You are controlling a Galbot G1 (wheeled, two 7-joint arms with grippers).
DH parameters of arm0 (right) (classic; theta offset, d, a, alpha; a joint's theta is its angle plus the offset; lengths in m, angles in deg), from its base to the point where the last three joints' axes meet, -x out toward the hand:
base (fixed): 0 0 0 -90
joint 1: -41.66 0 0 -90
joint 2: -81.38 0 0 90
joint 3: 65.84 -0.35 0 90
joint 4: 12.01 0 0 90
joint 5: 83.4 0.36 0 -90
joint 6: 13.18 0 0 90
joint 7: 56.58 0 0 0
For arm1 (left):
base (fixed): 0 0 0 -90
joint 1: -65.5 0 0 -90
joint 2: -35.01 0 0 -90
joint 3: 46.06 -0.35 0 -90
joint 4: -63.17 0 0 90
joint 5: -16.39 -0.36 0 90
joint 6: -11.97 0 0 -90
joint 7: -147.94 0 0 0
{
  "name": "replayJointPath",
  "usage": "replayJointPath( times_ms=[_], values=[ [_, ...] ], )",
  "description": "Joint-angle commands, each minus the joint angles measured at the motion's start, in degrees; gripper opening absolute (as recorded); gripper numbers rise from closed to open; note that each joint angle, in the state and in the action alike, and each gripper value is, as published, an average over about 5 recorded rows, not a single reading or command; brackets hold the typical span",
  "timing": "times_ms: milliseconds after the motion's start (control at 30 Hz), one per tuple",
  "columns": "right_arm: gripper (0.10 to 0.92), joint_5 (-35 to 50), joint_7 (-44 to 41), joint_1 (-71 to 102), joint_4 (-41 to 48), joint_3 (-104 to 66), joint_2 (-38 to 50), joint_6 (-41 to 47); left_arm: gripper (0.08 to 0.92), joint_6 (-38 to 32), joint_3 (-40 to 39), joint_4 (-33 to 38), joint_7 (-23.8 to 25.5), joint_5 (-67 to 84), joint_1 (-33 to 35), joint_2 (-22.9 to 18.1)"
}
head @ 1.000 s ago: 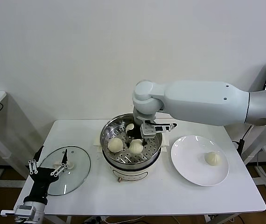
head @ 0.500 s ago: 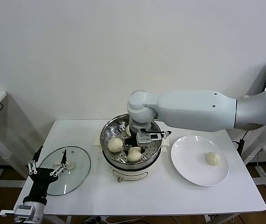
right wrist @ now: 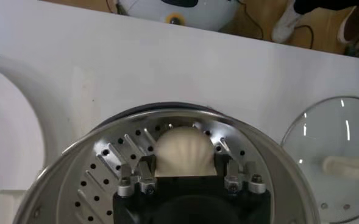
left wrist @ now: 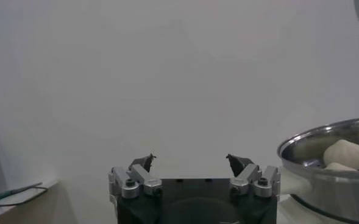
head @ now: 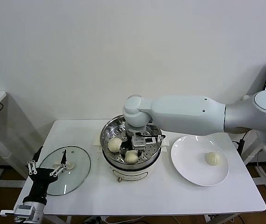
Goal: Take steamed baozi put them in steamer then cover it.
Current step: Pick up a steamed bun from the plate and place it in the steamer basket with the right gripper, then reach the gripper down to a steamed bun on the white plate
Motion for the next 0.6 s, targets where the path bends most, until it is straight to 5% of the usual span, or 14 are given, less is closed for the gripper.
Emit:
replayJointPath(
  times_ms=[33, 167, 400, 600],
  values=[
    [0.743, 0.2, -0.5, 0.2, 0.1, -0.8, 0.4, 0.6, 0.823, 0.0, -0.1, 0.1, 0.0, 0.0, 0.0, -0.1],
    [0.814, 1.8, -0.6, -2.4, -0.9, -2.2, 3.1, 0.7, 0.823, 0.0, -0.3, 0.3, -0.1, 0.0, 0.0, -0.2],
    [0.823, 7.1, -2.5, -9.2, -2.5, -4.5, 11.7, 2.6, 0.823, 0.1, -0.6, 0.8, -0.2, -0.2, 0.2, -0.3],
    [0.823, 17.6, -8.0, -9.9, -3.5, -5.4, 24.9, 17.5, 0.823, -0.1, -0.7, 1.4, -0.2, -0.5, 0.7, -0.3]
  ],
)
